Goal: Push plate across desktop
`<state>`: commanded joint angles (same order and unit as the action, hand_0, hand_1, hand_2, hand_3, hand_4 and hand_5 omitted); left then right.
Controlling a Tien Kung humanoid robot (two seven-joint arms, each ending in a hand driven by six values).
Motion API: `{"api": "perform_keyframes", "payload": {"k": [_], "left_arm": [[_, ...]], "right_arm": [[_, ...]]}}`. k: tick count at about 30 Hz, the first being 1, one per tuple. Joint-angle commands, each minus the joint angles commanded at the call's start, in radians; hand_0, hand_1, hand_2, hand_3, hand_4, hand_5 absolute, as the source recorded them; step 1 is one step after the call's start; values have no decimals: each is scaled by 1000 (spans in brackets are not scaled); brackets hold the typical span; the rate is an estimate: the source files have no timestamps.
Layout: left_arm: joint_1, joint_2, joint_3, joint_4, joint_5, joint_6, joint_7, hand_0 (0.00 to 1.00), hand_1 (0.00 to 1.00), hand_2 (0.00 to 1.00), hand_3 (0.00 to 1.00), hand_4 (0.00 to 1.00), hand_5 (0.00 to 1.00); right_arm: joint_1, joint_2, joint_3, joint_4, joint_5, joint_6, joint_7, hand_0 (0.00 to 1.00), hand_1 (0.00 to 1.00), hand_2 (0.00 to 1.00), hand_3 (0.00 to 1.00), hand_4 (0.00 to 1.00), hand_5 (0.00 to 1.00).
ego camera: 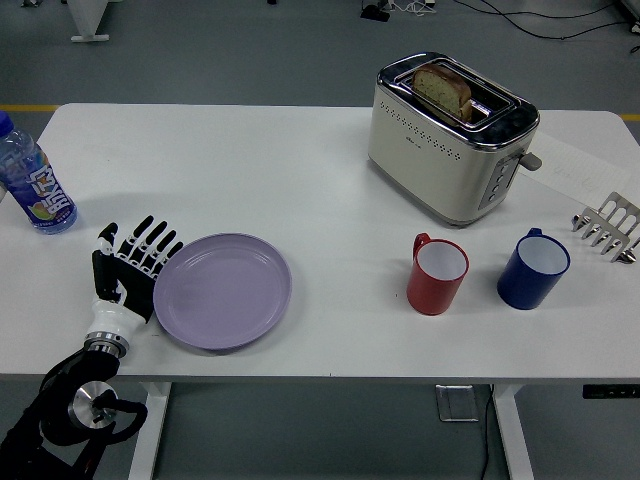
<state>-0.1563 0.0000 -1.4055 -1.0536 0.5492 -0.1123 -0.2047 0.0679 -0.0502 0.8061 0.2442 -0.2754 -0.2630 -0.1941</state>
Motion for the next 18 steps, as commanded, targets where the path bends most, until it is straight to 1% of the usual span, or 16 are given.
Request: {"api": "perform_keyframes", "payload": {"k": [18], "left_arm": [[-10, 0, 102, -14, -13, 1, -3, 717, 733, 699, 661, 576, 998]], "right_arm": [[-3, 0, 4, 0, -6, 0, -2, 582, 521, 611, 596, 295, 570]]}}
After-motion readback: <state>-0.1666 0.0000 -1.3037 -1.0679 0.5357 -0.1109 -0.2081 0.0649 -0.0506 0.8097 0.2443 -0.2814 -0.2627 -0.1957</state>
